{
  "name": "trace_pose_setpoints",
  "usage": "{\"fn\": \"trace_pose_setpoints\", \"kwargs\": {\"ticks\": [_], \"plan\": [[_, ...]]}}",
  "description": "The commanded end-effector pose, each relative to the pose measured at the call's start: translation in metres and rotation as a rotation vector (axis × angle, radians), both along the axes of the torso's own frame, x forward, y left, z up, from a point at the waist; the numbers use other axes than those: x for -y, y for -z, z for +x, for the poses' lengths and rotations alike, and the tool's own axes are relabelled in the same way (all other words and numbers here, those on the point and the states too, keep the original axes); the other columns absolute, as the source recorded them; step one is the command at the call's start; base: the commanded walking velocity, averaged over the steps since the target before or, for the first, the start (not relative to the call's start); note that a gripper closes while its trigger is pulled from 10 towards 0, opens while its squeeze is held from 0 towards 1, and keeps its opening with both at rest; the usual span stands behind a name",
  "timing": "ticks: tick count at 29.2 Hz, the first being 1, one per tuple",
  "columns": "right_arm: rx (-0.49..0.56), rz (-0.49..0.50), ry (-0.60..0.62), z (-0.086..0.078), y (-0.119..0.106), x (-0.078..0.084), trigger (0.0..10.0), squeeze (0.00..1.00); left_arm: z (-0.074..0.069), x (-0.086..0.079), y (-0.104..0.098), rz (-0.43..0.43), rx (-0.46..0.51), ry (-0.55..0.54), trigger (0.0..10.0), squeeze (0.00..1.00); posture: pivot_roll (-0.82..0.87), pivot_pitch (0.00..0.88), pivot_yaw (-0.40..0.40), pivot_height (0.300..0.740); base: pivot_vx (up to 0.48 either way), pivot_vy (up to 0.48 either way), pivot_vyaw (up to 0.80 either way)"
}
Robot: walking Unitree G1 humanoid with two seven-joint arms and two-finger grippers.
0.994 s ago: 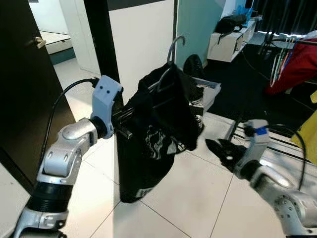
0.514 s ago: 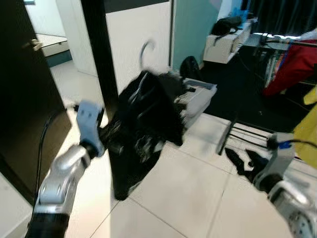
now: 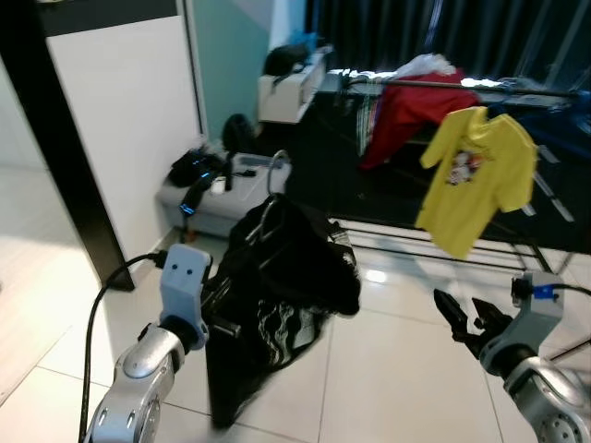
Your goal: Hang hanger
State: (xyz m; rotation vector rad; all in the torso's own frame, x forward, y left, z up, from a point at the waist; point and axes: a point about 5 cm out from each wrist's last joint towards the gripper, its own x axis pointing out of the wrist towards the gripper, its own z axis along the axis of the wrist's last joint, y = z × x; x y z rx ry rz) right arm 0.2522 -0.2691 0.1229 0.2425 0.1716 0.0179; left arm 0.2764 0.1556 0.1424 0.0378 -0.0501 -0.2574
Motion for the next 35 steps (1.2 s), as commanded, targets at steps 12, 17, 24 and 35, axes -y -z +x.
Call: {"fn": "trace_pose_setpoints", "kwargs": {"ticks": [12,17,24,35], "plan": [[0.044,-0.093,-0.111,-0.012,-0.003,-0.024,10.0,0.00,-0.012,-0.036,-0.002,0.052,0.083,-0.272,10.0,0.00,-0.13,0.000,-0.043,0.740,0.000,0.000,-0.47],[0.055,-0.092,-0.115,-0.010,-0.002,-0.024,10.0,0.00,-0.014,-0.028,-0.004,0.060,0.114,-0.239,10.0,0.00,-0.12,0.000,-0.045,0.740,0.296,0.000,0.00],[0.057,-0.090,-0.112,-0.009,-0.001,-0.022,10.0,0.00,-0.014,-0.019,-0.007,0.064,0.136,-0.190,10.0,0.00,-0.13,0.000,-0.050,0.740,0.399,0.000,0.00],[0.039,-0.092,-0.098,-0.007,0.000,-0.021,10.0,0.00,-0.013,0.013,-0.019,0.075,0.196,-0.015,10.0,0.00,-0.13,0.000,-0.044,0.740,0.475,0.000,-0.73]]}}
